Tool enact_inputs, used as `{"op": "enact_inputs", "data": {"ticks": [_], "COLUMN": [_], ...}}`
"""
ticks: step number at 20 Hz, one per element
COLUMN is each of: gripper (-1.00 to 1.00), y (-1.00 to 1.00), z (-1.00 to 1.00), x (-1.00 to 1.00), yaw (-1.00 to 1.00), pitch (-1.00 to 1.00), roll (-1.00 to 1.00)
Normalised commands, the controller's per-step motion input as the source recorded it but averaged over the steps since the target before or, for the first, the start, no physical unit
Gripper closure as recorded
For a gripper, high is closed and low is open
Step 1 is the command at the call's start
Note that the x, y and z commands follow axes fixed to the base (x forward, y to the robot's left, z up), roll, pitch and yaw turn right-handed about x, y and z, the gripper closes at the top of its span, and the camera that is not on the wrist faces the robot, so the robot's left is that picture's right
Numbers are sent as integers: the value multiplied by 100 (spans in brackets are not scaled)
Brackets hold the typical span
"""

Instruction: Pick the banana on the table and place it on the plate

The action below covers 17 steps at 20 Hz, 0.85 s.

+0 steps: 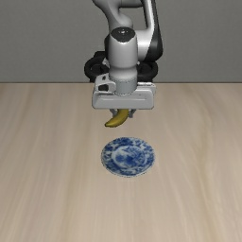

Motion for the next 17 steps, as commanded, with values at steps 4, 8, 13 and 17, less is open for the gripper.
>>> {"op": "enact_inputs", "data": {"ticks": [4, 8, 13, 17], "gripper": [100, 100, -100, -100], "y": [0, 50, 0, 0], "z": [0, 0, 0, 0], "x": [100, 0, 0, 0], "yaw": [0, 0, 0, 0], "pitch": [0, 0, 0, 0], "roll": [0, 0, 0, 0]}}
